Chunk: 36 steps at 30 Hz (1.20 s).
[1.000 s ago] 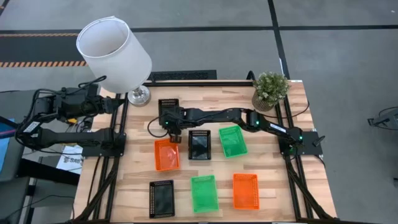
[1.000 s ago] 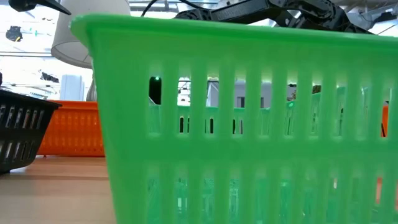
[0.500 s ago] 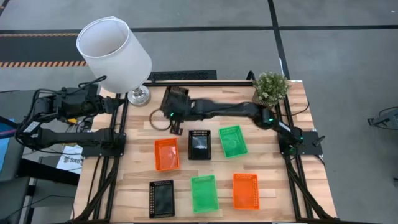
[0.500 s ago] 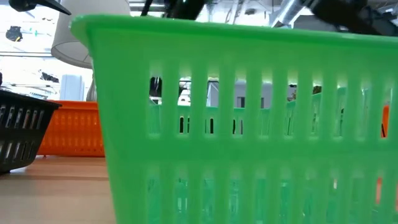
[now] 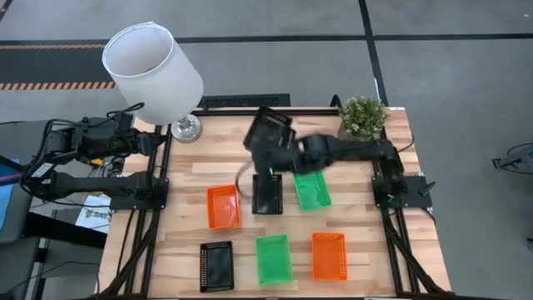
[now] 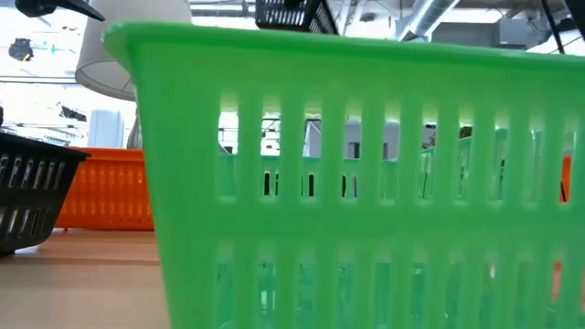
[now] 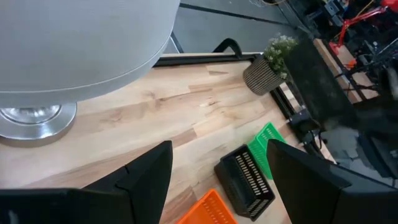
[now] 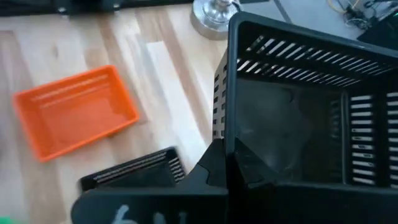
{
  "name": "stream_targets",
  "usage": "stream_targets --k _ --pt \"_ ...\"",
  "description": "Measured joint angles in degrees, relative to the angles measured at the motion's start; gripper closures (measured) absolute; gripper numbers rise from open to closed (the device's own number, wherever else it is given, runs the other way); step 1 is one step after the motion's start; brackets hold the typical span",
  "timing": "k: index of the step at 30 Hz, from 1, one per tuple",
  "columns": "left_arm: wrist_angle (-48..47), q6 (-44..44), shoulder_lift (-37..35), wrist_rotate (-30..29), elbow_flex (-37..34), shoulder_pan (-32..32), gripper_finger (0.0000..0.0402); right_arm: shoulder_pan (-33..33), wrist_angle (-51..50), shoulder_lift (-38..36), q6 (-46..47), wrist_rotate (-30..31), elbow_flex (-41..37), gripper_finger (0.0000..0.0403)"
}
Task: Stack baskets by color
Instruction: Stack the top left black bin on the middle black bin
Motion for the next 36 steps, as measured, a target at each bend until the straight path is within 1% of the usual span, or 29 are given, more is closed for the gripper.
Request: stream_targets --k 3,7,12,17,20,25,27,33,36 --pt "0.0 0.0 0.0 0.0 0.0 0.0 0.015 5.2 -4.7 0.3 5.9 2.4 -0.8 0.04" --pt "0.0 0.5 0.0 0.0 0.0 0.0 0.015 10.7 -6.1 2.9 11.3 5.5 -4.0 0.04" --pt "0.0 0.8 0.0 -0.5 0.0 0.0 0.015 14.4 -4.4 7.6 14.0 6.9 -8.1 0.04" --pt "0.0 0.8 0.0 -0.7 0.0 0.0 0.015 15.8 -3.7 12.9 12.2 8.3 -10.0 0.0399" --pt "0.0 0.8 0.0 -0.8 0.0 0.0 0.015 15.6 -3.7 15.7 10.3 7.7 -10.1 0.0399" --pt "0.0 0.8 0.0 -1.2 0.0 0.0 0.015 15.4 -0.2 18.7 4.4 6.4 -10.1 0.0399" --pt "0.0 0.8 0.0 -1.2 0.0 0.0 0.015 15.5 0.3 19.1 3.4 5.3 -10.1 0.0399" --pt "0.0 0.7 0.0 -1.2 0.0 0.0 0.015 14.8 -0.5 18.6 1.9 5.0 -10.1 0.0399" --pt "0.0 0.5 0.0 -1.2 0.0 0.0 0.015 14.9 -2.9 15.3 -1.0 1.6 -10.1 0.0399"
